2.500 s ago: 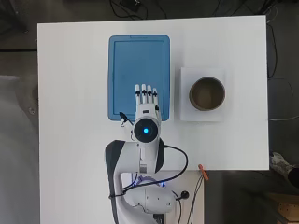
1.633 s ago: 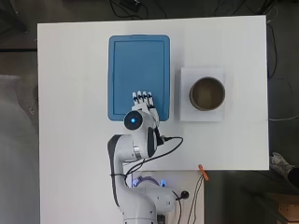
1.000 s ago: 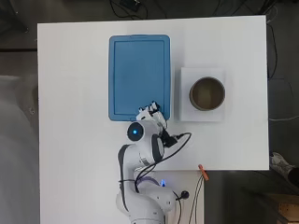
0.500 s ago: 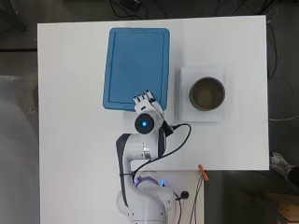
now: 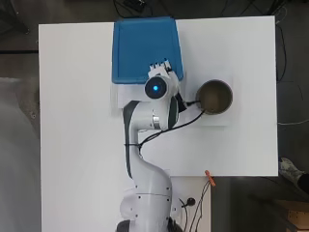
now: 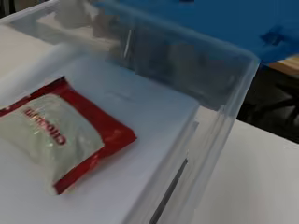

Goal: Teleoperate dual arm-hand system to remove items from a box

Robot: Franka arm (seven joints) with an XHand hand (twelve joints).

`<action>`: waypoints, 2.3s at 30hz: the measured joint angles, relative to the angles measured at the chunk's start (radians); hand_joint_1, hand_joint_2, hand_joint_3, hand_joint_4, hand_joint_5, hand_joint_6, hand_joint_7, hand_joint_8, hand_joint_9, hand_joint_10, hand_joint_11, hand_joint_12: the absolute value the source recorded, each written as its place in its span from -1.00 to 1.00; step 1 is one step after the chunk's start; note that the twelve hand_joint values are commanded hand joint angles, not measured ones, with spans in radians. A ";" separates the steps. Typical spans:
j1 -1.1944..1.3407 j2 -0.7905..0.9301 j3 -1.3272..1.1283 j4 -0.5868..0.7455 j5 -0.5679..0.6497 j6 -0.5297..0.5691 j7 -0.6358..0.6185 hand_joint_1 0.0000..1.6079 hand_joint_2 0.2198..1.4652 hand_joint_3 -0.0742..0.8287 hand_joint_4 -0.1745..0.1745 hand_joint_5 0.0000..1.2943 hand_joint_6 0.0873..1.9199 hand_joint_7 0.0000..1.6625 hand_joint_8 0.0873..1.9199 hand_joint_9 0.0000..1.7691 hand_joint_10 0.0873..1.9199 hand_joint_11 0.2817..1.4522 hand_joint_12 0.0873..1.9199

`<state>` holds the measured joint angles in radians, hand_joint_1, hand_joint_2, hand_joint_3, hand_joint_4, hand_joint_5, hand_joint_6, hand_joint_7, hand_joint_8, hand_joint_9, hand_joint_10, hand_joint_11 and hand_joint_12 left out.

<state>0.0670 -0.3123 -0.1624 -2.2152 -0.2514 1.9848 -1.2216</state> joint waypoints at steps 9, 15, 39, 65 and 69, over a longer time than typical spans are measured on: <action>0.031 0.283 -0.040 0.348 -0.030 -0.038 -0.001 -0.81 -0.05 -0.87 -0.15 -0.93 -1.00 -0.92 -1.00 -0.75 -1.00 -0.77 -1.00; 0.030 0.256 -0.020 0.322 0.072 -0.069 -0.022 -0.72 -0.02 -0.82 0.05 -0.94 -1.00 -0.85 -1.00 -0.68 -1.00 -0.74 -1.00; 0.164 0.483 -0.074 0.237 0.065 -0.101 -0.032 -0.21 0.13 -0.89 -0.07 -0.51 -0.67 -0.57 -0.57 -0.44 -0.55 -0.59 -0.62; 0.160 0.295 -0.167 0.341 0.145 -0.322 -0.001 0.67 0.48 -0.84 -0.85 0.20 0.06 0.11 0.13 0.22 0.18 -0.42 0.37; 0.116 0.279 -0.260 0.305 0.137 -0.296 -0.002 0.58 0.51 -0.84 -0.79 0.19 0.11 0.16 0.14 0.26 -0.06 -0.42 0.32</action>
<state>0.1825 -0.0334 -0.4228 -1.9100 -0.1147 1.6886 -1.2240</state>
